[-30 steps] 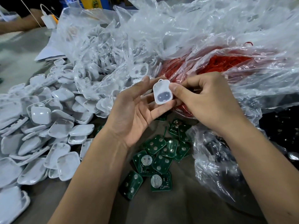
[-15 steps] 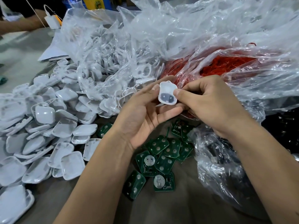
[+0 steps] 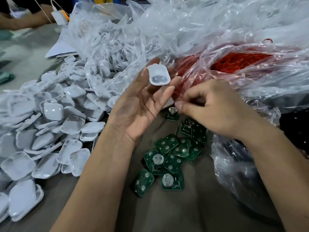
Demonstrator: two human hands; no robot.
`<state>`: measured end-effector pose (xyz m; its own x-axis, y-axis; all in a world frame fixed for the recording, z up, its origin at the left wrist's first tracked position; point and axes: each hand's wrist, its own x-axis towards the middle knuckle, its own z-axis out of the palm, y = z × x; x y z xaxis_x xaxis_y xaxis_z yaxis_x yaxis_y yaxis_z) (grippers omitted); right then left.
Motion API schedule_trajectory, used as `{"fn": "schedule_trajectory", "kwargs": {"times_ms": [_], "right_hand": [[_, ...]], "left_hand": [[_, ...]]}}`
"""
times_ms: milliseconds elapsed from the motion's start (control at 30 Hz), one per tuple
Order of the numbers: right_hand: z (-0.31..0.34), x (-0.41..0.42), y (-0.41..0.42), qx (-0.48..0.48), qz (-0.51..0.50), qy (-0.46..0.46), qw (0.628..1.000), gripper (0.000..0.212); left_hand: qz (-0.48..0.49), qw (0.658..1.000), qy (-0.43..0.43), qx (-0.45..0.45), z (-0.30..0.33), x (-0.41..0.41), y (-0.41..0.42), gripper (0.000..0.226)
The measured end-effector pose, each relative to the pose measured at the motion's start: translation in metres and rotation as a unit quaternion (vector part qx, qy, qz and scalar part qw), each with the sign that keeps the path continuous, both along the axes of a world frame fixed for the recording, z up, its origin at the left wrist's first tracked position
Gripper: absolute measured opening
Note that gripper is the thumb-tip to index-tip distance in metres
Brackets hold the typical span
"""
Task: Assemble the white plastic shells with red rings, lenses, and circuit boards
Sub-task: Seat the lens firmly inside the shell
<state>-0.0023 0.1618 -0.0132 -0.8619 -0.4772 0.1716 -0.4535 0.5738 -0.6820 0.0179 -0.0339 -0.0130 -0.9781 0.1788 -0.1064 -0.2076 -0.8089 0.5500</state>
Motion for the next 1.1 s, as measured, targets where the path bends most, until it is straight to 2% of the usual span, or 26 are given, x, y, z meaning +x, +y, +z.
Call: {"fn": "schedule_trajectory", "kwargs": {"times_ms": [67, 133, 233, 367, 600, 800, 933, 1033, 1100], "right_hand": [[0.000, 0.005, -0.007, 0.099, 0.009, 0.043, 0.994, 0.004], [-0.005, 0.008, -0.015, 0.172, -0.003, 0.109, 0.979, 0.019], [-0.010, 0.010, -0.025, 0.194, -0.045, 0.164, 0.966, 0.041], [-0.018, 0.010, -0.031, 0.194, -0.079, 0.185, 0.960, 0.045], [-0.018, 0.009, -0.033, 0.152, -0.100, 0.172, 0.968, 0.037], [-0.021, 0.007, -0.054, 0.243, -0.150, 0.182, 0.941, 0.036], [-0.021, 0.006, -0.040, 0.193, -0.104, 0.178, 0.959, 0.038], [-0.021, 0.007, -0.032, 0.180, -0.071, 0.150, 0.970, 0.046], [-0.022, 0.007, -0.032, 0.103, -0.073, 0.083, 0.989, 0.039]], "left_hand": [[0.006, 1.000, 0.010, 0.010, 0.001, 0.000, -0.002, 0.037], [0.017, 1.000, 0.020, -0.004, 0.000, -0.001, -0.003, 0.040], [0.033, 0.999, 0.021, -0.011, -0.002, -0.004, -0.002, 0.042], [0.040, 0.999, 0.016, 0.006, -0.004, -0.006, -0.003, 0.037], [0.045, 0.998, 0.025, 0.036, -0.006, -0.006, -0.007, 0.035], [0.049, 0.997, 0.025, 0.046, -0.005, -0.005, -0.007, 0.031], [0.055, 0.997, 0.025, 0.048, -0.006, -0.005, -0.007, 0.037], [0.052, 0.997, 0.027, 0.051, -0.007, -0.005, -0.006, 0.051], [0.051, 0.997, 0.029, 0.049, -0.007, -0.006, -0.007, 0.057]]}}
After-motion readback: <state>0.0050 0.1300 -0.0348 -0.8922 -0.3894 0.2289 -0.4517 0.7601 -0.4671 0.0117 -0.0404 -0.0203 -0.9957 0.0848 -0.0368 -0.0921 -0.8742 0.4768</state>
